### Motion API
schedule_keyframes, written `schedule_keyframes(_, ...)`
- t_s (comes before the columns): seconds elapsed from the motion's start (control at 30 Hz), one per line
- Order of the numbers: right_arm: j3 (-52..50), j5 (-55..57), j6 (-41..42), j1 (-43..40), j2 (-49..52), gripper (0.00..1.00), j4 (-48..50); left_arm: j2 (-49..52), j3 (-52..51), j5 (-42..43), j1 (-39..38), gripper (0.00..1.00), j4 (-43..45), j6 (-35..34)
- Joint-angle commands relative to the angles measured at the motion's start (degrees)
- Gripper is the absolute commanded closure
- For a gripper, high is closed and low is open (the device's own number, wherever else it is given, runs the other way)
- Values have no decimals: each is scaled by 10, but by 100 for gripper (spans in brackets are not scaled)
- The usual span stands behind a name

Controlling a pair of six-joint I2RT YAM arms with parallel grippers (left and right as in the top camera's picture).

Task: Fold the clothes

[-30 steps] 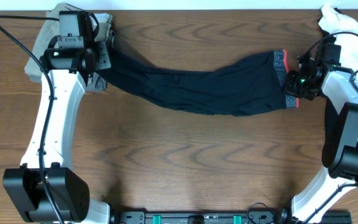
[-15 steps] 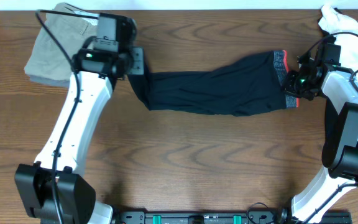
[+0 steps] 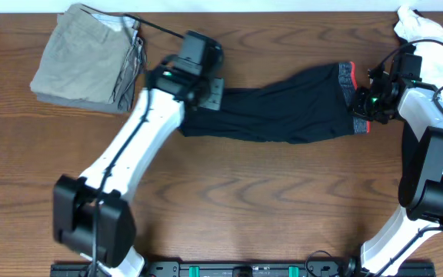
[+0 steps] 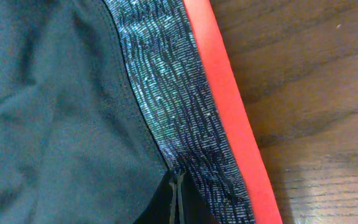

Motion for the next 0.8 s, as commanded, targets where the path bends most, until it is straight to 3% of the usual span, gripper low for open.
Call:
schedule_keyframes(0.0,6,-6,-5,3,4,99,-1,26,-6,6,-21,94,17,0)
schedule_keyframes(0.37,6,-6,-9,3,4,99,-1,64,-6,39,-75,94,101,-17)
schedule_keyframes(0.77,6,-6,-11,2,4,99,-3,105,-6,40,-101,94,132,-17)
